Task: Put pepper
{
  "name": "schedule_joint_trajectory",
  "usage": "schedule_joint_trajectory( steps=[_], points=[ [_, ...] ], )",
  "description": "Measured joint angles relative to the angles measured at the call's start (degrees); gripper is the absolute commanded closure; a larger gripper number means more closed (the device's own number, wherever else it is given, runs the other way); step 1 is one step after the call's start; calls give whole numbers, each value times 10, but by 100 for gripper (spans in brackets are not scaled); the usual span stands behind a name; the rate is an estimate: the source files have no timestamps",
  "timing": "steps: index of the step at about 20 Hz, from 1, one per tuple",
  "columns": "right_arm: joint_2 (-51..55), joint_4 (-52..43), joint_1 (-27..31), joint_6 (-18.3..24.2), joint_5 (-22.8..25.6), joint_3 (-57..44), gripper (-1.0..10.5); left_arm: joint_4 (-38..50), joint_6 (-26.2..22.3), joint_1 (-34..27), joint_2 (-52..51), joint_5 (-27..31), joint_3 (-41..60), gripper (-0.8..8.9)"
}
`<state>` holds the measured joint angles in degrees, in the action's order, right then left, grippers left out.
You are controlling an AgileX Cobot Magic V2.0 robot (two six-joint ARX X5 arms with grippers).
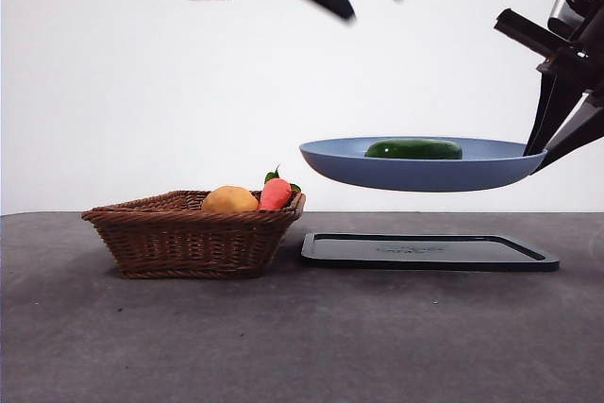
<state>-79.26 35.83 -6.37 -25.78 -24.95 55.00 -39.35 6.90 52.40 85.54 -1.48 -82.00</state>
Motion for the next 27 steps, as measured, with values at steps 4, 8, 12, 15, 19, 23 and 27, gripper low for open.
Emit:
schedule_joint_trajectory(
  steps=[4,8,12,15,19,23,27],
  points=[
    [-63,0,24,-13,1,44,941,-33,-15,0,-82,0,0,562],
    [-137,-5,46,-15,1,111,942,-56,-19,0,-151,0,0,562],
    [-222,-27,59,-15,1,165,941,-60,-20,0,-197,0,0,562],
    [-273,-56,60,-15,1,184,942,-61,-19,0,-212,0,0,563],
    [-315,-85,60,-15,2,189,941,-61,-20,0,-215,0,0,562],
    [-320,-94,60,-15,23,190,932,-61,-19,0,-215,0,0,563],
    [-320,-97,60,-14,31,191,797,-61,-19,0,-215,0,0,562]
  ],
)
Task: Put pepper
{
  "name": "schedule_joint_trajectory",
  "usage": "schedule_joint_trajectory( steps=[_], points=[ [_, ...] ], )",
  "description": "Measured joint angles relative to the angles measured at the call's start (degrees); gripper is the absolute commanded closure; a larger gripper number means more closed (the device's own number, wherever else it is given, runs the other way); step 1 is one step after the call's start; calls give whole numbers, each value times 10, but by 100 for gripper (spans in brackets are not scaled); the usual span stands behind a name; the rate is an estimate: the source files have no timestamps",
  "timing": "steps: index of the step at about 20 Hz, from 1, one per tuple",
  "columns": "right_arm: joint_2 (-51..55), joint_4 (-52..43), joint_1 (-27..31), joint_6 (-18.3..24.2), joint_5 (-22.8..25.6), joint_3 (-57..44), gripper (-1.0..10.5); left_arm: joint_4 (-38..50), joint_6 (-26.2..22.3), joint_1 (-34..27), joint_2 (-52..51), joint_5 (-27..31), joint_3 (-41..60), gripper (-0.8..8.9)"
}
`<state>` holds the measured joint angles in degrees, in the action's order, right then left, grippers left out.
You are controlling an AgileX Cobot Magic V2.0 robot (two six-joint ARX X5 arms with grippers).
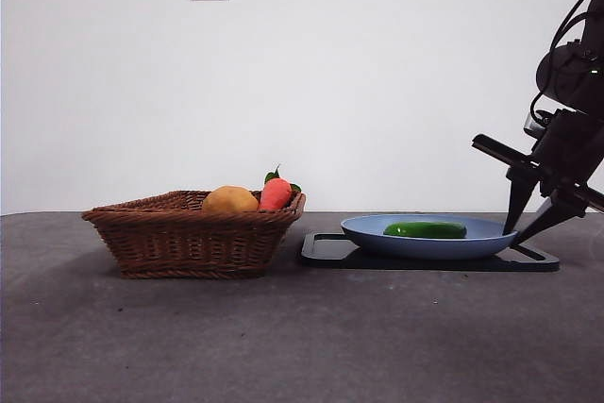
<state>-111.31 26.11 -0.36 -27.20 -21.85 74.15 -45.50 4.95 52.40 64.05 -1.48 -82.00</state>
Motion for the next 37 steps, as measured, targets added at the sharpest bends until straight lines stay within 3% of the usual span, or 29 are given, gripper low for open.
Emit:
schedule_joint_trajectory(
  steps=[5,9,16,18,22,25,28,37],
  points=[
    [11,29,0,20,-1,0,763,-5,0,0,0,0,0,562],
    [115,73,0,60,3,0,764,-5,0,0,0,5,0,563],
    [362,309,-42,192,9,1,766,-37,-14,0,0,28,0,568],
    [434,365,-67,209,9,1,766,-44,-15,0,0,28,0,568],
    [529,448,-119,217,9,1,773,-67,-15,0,0,28,0,568],
    [571,507,-145,221,9,1,876,-75,-15,0,0,28,0,589],
    [584,516,-150,242,9,1,941,-78,-15,0,0,28,0,806],
    [591,516,-150,251,9,1,936,-80,-15,0,0,28,0,806]
  ],
)
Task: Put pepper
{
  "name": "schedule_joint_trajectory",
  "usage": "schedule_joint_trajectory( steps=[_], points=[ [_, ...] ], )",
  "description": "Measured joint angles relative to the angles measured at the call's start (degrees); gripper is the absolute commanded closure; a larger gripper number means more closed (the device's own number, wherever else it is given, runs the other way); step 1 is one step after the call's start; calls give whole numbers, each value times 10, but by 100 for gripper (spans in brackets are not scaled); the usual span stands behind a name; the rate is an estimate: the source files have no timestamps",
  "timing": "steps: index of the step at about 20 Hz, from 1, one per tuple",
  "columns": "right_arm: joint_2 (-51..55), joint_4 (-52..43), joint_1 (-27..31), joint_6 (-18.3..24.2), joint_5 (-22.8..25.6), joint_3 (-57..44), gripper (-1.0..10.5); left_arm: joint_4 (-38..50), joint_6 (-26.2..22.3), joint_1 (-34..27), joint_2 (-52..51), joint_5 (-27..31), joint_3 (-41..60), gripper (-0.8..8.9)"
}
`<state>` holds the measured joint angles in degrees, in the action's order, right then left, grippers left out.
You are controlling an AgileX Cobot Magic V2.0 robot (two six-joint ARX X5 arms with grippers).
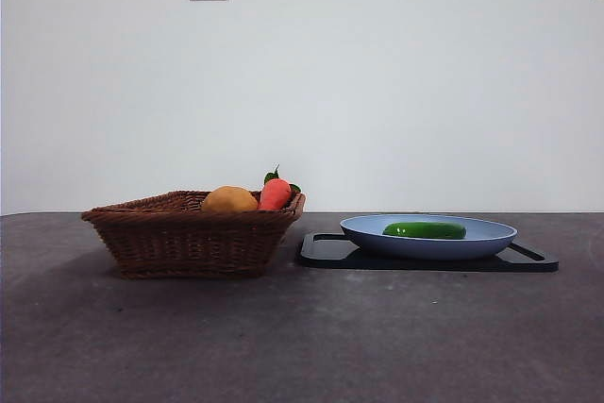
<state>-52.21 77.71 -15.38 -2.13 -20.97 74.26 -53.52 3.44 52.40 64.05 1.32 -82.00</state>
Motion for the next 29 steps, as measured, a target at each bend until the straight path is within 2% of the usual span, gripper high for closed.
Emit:
schedule_joint_trajectory(
  steps=[10,12,13,17,22,26,29],
  points=[
    [0,0,0,0,0,0,936,31,-5,0,0,2,0,806],
    [0,0,0,0,0,0,936,54,-20,-15,-1,38,0,806],
    [0,0,0,0,0,0,936,88,-29,-33,-4,56,0,805],
    [0,0,0,0,0,0,936,203,-83,-146,-60,57,0,806],
    [0,0,0,0,0,0,936,234,-106,-307,-159,57,6,805],
    [0,0,0,0,0,0,936,315,-120,-414,-270,58,116,805],
    [0,0,0,0,0,0,936,445,-124,-469,-370,58,254,805]
  ],
)
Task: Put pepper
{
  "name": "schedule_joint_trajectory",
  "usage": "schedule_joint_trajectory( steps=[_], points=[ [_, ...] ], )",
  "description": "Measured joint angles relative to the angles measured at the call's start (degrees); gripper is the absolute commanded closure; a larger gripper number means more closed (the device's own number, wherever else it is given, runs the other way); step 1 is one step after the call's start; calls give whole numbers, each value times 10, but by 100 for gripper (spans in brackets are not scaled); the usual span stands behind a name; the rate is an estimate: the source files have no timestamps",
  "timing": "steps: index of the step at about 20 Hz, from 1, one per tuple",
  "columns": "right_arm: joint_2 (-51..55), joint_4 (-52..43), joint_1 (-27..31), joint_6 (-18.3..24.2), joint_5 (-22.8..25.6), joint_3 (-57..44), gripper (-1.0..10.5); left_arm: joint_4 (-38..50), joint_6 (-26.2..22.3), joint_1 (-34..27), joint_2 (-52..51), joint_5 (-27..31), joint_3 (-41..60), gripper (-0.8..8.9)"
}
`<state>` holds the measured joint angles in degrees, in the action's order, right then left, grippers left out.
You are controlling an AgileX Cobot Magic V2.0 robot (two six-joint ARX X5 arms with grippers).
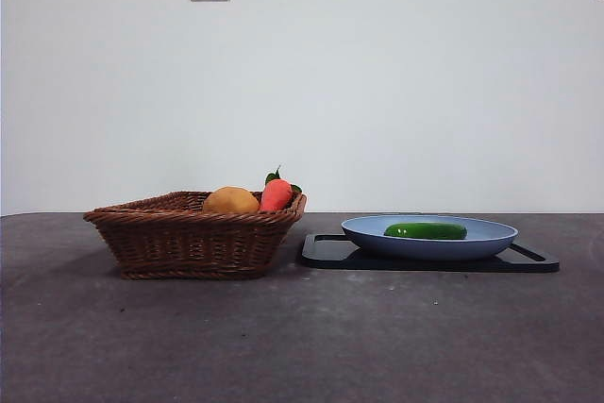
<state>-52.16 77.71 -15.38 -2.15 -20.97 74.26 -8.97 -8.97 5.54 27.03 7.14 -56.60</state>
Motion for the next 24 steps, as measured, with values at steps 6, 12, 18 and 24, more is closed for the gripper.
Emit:
schedule_joint_trajectory(
  steps=[6,12,18,24],
  points=[
    [0,0,0,0,0,0,936,95,29,-36,-144,-1,278,805],
    [0,0,0,0,0,0,936,101,102,-36,-225,-2,453,805],
    [0,0,0,0,0,0,936,100,123,-36,-261,-13,529,805],
    [0,0,0,0,0,0,936,64,136,-37,-267,-28,556,805]
  ],
)
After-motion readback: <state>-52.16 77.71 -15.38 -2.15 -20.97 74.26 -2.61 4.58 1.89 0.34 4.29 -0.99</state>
